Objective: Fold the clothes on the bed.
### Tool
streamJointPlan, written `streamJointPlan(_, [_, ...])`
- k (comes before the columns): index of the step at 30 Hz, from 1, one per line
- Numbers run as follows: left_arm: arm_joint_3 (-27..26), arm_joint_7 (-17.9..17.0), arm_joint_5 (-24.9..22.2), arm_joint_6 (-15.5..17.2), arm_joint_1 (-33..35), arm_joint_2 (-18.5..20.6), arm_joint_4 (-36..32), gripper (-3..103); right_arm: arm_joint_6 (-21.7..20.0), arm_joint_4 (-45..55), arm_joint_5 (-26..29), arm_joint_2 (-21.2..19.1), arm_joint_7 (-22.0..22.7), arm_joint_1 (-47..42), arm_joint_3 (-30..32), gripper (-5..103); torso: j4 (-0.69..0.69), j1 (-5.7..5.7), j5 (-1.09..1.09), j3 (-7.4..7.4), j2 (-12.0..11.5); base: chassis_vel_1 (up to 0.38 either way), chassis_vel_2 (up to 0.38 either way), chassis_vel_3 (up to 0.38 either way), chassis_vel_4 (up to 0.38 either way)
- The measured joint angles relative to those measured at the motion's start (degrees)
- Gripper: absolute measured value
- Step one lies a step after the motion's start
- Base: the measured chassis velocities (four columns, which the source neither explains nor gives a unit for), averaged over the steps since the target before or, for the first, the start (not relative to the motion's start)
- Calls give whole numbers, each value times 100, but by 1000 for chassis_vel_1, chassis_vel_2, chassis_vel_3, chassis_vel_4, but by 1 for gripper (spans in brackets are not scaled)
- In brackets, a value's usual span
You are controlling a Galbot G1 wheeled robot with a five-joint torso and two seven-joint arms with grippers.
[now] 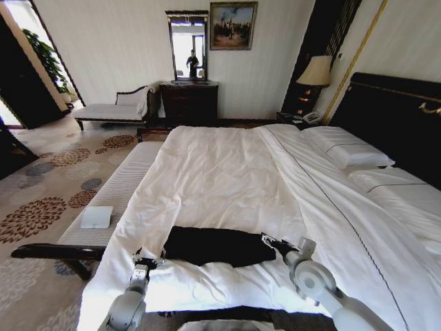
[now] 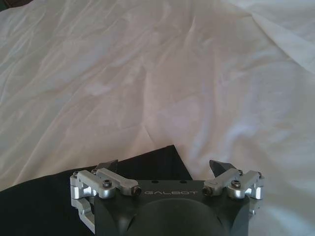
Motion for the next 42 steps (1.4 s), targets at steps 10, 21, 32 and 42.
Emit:
streamJointPlan(10, [51, 14, -129, -5, -146, 49, 135, 100, 227, -612, 28, 61, -825, 202, -15, 97, 0, 0, -1, 0, 0, 0, 0, 0, 0])
streamJointPlan(21, [105, 17, -203, 13, -262, 62, 218, 100, 278, -785, -24, 94, -1016, 279, -91, 58, 0, 0, 0, 0, 0, 0, 0, 0, 0])
streamJointPlan(32, [135, 17, -202, 31, -309, 36, 270, 100, 229, -801, -61, 96, -1006, 208, -137, 41, 0, 0, -1, 0, 1, 0, 0, 0, 0])
streamJointPlan(42, [118, 21, -181, 26, -290, 30, 268, 100, 256, -737, -82, 105, -1043, 155, -148, 17, 0, 0, -1, 0, 1, 0, 0, 0, 0])
